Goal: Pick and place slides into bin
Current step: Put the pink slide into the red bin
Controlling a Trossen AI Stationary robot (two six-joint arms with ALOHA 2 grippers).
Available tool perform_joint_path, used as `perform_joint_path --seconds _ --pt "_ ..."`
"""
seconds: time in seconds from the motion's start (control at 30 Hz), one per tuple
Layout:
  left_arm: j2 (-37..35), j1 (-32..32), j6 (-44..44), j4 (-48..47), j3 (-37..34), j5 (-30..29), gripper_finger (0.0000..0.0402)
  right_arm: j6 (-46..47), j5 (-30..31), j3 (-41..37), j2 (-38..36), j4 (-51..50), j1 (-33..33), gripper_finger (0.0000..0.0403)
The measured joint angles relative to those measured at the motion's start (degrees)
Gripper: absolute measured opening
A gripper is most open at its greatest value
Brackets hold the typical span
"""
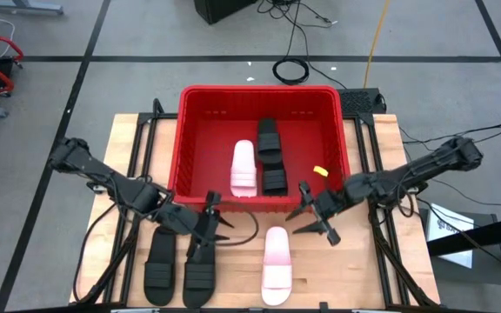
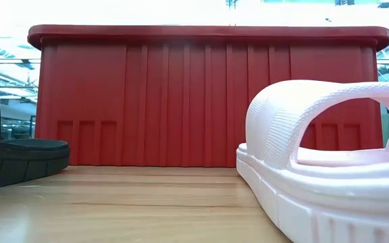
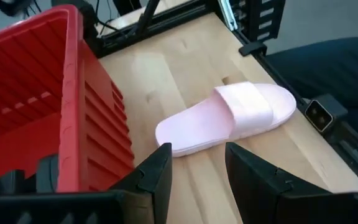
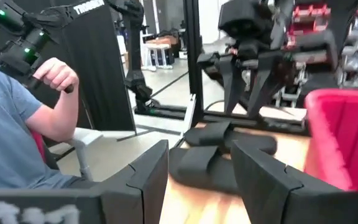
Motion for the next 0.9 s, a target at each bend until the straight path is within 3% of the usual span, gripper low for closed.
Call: perform_joint_path --seconds 0.17,0.4,0.9 --pt "0.0 -3.3 -0.9 3.7 -0.7 -3.5 0.0145 3.1 5.7 0.0 2.6 -0.1 4.9 0.0164" --pt "1.1 -6.2 -6.0 5.6 -0.6 -3.7 0.0145 7.6 13.3 0.0 7.4 -0.8 8.5 0.0164" --pt "10.8 -7.6 -12.5 7.3 -0.6 -1.1 0.0145 18.8 13.1 0.0 15.3 -3.0 9.3 0.0164"
